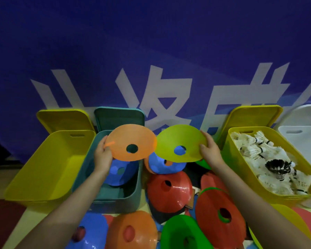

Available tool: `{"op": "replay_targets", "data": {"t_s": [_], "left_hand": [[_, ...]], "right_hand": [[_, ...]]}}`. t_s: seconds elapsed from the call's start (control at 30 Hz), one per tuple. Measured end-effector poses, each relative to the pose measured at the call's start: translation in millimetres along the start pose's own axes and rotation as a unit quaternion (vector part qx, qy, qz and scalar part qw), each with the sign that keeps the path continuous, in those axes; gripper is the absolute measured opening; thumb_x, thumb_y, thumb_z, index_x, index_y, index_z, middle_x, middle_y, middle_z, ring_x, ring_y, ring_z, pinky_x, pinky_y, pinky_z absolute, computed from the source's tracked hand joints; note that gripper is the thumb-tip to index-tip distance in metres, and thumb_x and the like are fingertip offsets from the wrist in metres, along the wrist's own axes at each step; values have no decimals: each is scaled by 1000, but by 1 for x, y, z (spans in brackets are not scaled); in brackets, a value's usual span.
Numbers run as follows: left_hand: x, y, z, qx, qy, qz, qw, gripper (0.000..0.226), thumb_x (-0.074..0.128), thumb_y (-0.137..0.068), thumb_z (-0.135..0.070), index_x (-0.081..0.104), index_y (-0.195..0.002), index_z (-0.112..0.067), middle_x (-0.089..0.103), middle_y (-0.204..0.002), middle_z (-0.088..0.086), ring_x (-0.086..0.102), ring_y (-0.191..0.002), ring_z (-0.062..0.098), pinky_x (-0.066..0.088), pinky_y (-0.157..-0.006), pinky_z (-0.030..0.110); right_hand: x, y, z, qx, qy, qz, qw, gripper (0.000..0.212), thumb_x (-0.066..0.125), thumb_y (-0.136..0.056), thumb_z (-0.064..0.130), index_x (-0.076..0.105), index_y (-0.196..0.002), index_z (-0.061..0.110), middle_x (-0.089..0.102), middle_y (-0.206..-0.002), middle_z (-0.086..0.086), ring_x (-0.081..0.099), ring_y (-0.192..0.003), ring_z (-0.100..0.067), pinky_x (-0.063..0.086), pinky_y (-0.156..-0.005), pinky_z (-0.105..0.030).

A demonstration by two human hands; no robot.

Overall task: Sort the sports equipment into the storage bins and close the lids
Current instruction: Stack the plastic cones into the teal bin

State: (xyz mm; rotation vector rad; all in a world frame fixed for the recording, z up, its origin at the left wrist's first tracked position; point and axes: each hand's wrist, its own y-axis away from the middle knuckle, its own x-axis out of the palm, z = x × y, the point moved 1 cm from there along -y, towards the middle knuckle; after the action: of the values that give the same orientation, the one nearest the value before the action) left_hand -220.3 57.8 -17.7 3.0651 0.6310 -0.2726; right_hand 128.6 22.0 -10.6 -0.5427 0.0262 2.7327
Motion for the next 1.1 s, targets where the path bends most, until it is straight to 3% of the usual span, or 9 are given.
{"op": "replay_targets", "data": {"t_s": [0.17, 0.23, 0.37, 0.57, 0.7, 0.87, 0.93, 1.0, 1.1], "left_hand": [[-64, -28, 5, -1, 50, -78, 996, 46, 36, -95, -2, 45, -138, -13, 51, -123, -2, 50, -111, 15, 44, -89, 32], [-87, -42, 11, -12, 51, -85, 995, 48, 36, -93, -4, 45, -138, -17, 51, -123, -1, 52, -112, 21, 48, -93, 41], [-109, -67, 28, -43, 2, -44, 998, 50, 35, -92, -4, 43, -139, -19, 52, -127, 5, 53, -110, 27, 50, -91, 49], [-87, -84, 60, -15, -119, 79, 990, 49, 37, -95, -5, 37, -143, -15, 48, -139, 13, 49, -121, 33, 44, -95, 40], [-58, -92, 79, 4, -133, 135, 982, 49, 38, -95, -3, 38, -142, -14, 48, -139, 12, 48, -122, 30, 41, -93, 35], [-40, -94, 113, 1, -228, 193, 954, 49, 44, -93, -5, 38, -141, -11, 58, -126, 13, 56, -112, 33, 46, -87, 38], [-34, -97, 124, 20, -265, 203, 942, 44, 47, -92, -11, 42, -136, -14, 62, -119, 12, 59, -108, 34, 49, -87, 42], [-29, -100, 135, 16, -313, 211, 926, 50, 47, -91, -13, 38, -140, -12, 57, -125, 16, 55, -114, 37, 47, -92, 45], [-26, -95, 142, -12, -378, 220, 899, 59, 46, -92, -11, 26, -147, -5, 32, -147, 22, 35, -132, 39, 32, -107, 44]], "right_hand": [[55, 10, 21, 3, -12, 25, 1000, 51, 39, -87, -8, 51, -133, 13, 59, -126, -10, 54, -100, -19, 42, -80, -27], [73, 9, 25, 9, 13, 51, 999, 50, 40, -88, -7, 53, -132, 13, 59, -127, -13, 55, -95, -18, 44, -79, -29], [94, 8, 32, -22, 41, 36, 998, 54, 41, -87, 2, 49, -137, 20, 60, -122, -8, 59, -77, -10, 52, -64, -30], [115, 6, 33, 44, 13, -38, 998, 50, 37, -89, -5, 45, -135, 12, 59, -114, -18, 56, -82, -29, 52, -71, -50], [124, 9, 32, 59, -22, -84, 995, 49, 35, -89, -7, 47, -133, 10, 57, -115, -11, 53, -92, -23, 45, -73, -33], [143, 11, 24, 73, -47, -137, 987, 50, 35, -87, -4, 50, -131, 15, 57, -123, -10, 54, -103, -22, 46, -85, -35], [153, 16, 23, 68, -58, -144, 986, 50, 36, -88, -4, 50, -132, 15, 57, -121, -3, 53, -104, -15, 44, -83, -23], [164, 19, 24, 63, -63, -142, 986, 49, 36, -90, -4, 49, -134, 16, 55, -120, 3, 52, -106, -11, 43, -83, -17], [176, 19, 20, 53, -53, -120, 990, 49, 36, -92, -2, 47, -136, 17, 56, -122, 1, 54, -104, -13, 44, -88, -29]]}}
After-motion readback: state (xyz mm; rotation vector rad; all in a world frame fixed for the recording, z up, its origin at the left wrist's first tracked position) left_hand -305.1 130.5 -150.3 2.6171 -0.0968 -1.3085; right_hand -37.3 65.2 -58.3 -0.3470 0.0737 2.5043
